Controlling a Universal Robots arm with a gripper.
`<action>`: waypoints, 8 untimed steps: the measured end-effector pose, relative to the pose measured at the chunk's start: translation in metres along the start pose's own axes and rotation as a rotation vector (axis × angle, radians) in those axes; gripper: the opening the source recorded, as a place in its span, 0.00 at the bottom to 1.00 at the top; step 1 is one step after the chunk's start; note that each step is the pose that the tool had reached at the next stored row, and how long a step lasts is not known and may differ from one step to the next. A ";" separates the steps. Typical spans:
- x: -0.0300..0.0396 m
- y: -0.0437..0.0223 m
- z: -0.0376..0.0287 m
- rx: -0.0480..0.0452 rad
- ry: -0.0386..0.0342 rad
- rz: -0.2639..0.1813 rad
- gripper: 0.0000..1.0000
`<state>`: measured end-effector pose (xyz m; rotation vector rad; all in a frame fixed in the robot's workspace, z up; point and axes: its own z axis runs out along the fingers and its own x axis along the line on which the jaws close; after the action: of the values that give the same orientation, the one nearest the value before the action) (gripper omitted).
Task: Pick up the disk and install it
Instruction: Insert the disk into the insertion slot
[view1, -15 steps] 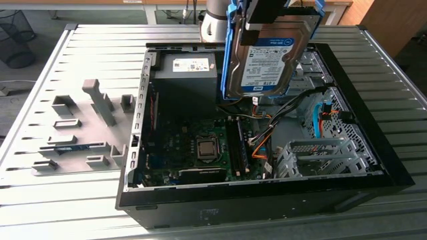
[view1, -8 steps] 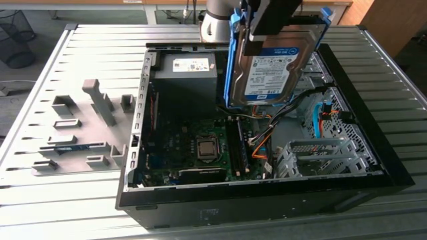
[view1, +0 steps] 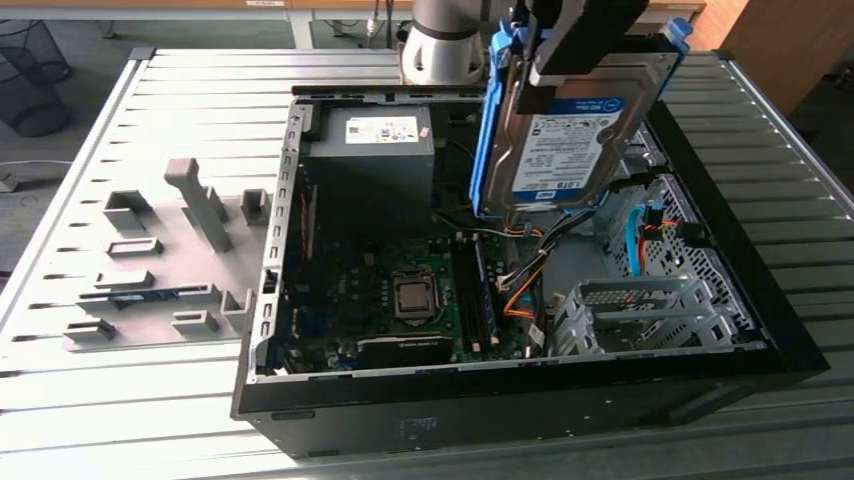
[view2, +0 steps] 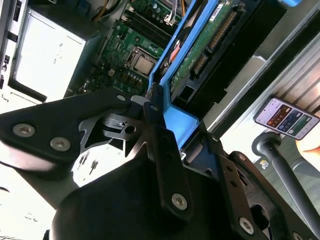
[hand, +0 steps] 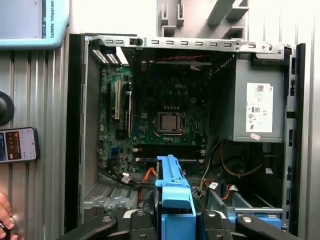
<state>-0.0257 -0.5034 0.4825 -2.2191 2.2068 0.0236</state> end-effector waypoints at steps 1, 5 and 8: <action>0.0001 0.0000 0.0004 0.0001 0.0001 0.000 0.37; 0.0080 0.0000 0.0020 0.0021 0.0000 0.000 0.37; 0.0192 0.0000 0.0033 0.0051 0.0001 0.000 0.37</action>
<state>-0.0256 -0.5225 0.4789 -2.2166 2.2043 0.0179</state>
